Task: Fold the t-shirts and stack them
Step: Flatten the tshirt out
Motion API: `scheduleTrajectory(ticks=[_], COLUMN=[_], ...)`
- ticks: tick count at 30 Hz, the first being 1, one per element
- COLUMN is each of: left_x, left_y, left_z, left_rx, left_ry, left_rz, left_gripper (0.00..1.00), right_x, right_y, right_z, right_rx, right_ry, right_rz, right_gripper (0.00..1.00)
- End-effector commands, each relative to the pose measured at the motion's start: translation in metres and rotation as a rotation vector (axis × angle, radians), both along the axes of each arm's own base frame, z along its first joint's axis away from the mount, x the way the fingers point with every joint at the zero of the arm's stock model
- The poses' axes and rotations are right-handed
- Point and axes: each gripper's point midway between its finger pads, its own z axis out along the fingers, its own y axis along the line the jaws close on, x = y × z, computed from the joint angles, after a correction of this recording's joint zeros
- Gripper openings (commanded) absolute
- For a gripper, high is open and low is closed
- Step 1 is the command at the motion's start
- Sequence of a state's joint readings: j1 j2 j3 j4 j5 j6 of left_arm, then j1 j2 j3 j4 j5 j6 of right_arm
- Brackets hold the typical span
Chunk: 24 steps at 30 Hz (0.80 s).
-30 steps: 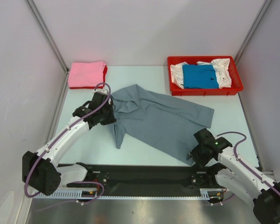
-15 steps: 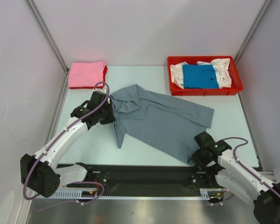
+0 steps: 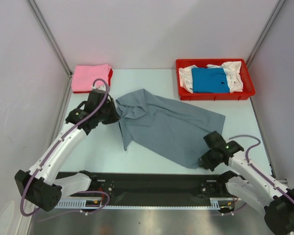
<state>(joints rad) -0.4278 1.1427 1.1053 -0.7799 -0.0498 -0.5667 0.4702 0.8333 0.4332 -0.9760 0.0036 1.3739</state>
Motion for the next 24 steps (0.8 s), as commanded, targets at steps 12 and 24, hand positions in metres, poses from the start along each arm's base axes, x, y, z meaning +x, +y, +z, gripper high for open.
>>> scheduleTrajectory(ticks=[12, 24], left_x=[-0.001, -0.165], left_y=[0.029, 0.095], left_z=[0.366, 0.525], left_rx=[-0.201, -0.203], left_ry=[-0.983, -1.559], left_rz=[-0.008, 0.012], left_gripper=[0.00, 0.00], right_x=[0.138, 0.089], right_y=[0.015, 0.001], right_z=[0.219, 0.412], right_rx=[-0.076, -0.096], right_ry=[-0.588, -1.067], right_rz=[0.559, 0.576], right_gripper=[0.00, 0.00])
